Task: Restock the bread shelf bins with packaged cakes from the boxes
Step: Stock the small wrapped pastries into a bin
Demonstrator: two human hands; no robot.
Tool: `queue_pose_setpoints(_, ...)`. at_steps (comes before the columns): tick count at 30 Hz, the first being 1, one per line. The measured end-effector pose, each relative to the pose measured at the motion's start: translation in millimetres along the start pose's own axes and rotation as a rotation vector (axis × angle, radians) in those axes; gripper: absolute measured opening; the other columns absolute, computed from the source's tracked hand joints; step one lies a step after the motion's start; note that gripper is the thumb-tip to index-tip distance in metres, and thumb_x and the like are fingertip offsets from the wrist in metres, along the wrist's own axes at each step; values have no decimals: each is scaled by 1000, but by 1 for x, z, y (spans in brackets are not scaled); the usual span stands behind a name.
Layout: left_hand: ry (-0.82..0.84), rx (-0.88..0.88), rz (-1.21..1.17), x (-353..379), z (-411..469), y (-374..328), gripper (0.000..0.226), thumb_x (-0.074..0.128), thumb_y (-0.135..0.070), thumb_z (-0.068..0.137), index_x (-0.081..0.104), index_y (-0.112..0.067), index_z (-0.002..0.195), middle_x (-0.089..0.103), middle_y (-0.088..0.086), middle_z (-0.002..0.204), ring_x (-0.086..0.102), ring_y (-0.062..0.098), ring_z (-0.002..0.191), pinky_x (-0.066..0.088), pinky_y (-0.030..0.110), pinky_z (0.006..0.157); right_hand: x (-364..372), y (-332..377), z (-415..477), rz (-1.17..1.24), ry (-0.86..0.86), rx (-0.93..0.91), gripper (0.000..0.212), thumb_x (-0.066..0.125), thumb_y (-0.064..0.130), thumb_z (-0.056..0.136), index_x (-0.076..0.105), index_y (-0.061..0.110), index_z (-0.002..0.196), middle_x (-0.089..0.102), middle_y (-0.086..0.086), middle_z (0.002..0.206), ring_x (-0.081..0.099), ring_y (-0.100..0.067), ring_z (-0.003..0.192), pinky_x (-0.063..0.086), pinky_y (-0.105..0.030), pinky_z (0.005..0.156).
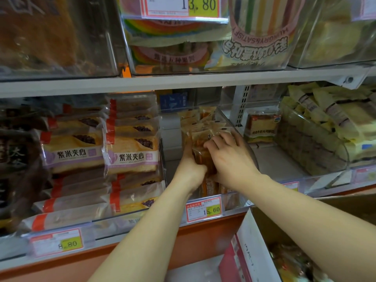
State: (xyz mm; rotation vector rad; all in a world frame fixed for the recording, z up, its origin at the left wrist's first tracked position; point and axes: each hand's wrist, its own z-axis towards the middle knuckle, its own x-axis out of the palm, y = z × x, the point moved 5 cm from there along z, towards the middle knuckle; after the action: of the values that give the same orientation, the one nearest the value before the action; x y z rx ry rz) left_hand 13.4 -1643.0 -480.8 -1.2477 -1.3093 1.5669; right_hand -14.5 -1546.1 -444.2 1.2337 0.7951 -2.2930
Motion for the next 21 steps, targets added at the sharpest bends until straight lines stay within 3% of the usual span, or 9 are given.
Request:
queue_pose_setpoints(5, -33, -2, 34, 1, 3, 3, 83, 61, -4, 86, 17, -30, 151, 51, 3, 140, 51, 18, 125, 44, 36, 104, -2, -3, -2, 41, -113, -16, 67, 87, 31, 42, 65, 13, 103, 65, -8, 103, 59, -32, 101, 48, -44, 85)
queue_pose_setpoints(11, -57, -17, 96, 0, 5, 5, 83, 63, -11, 87, 15, -33, 151, 46, 5, 144, 49, 21, 127, 43, 39, 105, 0, -4, -2, 63, -86, 21, 72, 87, 34, 43, 63, 12, 107, 64, -10, 106, 58, -33, 101, 48, -44, 85)
queue_pose_setpoints(15, -45, -21, 134, 0, 5, 7, 87, 64, -12, 83, 14, -37, 150, 46, 6, 141, 53, 23, 122, 47, 43, 101, -8, -7, -5, 66, -55, 16, 83, 86, 46, 44, 62, 14, 116, 64, -9, 110, 59, -32, 103, 47, -44, 87)
queue_pose_setpoints(21, -58, 14, 235, -4, -5, -2, 64, 60, -24, 87, 29, -29, 143, 57, 4, 124, 59, 19, 109, 49, 39, 96, -36, -16, -23, 104, -58, 10, 91, 81, 53, 51, 55, 15, 129, 61, -8, 121, 56, -31, 112, 44, -46, 92)
